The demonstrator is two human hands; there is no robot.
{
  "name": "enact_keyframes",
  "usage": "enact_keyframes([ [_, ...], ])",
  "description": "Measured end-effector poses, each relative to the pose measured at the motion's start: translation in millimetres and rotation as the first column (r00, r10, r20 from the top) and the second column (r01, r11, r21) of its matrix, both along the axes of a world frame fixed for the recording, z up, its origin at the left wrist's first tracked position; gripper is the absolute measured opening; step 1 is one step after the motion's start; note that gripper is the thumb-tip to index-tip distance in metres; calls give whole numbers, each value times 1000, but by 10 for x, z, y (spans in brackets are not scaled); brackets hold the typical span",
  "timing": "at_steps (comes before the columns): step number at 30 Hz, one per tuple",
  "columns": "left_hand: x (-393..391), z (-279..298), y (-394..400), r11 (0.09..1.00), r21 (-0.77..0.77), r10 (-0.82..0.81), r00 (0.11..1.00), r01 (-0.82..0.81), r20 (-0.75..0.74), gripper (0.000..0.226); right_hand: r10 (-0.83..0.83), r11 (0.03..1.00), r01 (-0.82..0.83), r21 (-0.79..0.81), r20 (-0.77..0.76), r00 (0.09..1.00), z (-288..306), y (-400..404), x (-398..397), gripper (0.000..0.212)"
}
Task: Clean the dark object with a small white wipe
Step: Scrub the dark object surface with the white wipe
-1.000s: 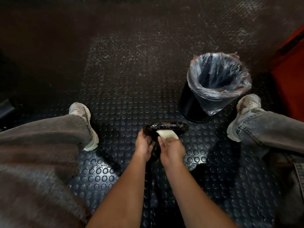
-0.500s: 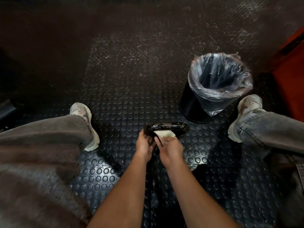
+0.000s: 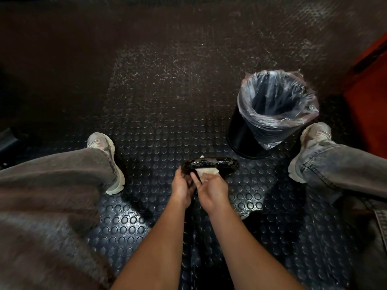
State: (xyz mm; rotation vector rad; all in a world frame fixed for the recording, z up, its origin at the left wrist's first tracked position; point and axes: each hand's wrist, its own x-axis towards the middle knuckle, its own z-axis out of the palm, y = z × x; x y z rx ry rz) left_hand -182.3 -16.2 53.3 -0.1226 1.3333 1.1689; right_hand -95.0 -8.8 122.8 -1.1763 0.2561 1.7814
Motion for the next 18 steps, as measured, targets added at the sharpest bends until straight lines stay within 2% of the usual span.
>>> enact_keyframes([
  [2, 2, 10, 5, 1000, 2, 12, 1000, -12, -3, 47, 23, 1000, -22, -19, 38, 999, -20, -50, 47, 36],
  [5, 13, -12, 2, 999, 32, 7, 1000, -6, -2, 47, -127, 988, 134, -70, 100, 987, -82, -29, 195, 33],
  [8, 17, -20, -1, 999, 30, -10, 1000, 11, -27, 48, -222, 973, 225, -56, 57, 973, -74, 49, 300, 24],
  [13, 5, -54, -2, 999, 29, -16, 999, 17, -32, 47, -64, 998, 64, -10, -6, 998, -63, 127, 80, 41],
  [18, 5, -25, 6, 1000, 23, 12, 1000, -12, -11, 46, 26, 999, -24, -21, 56, 998, -43, 0, 112, 33],
])
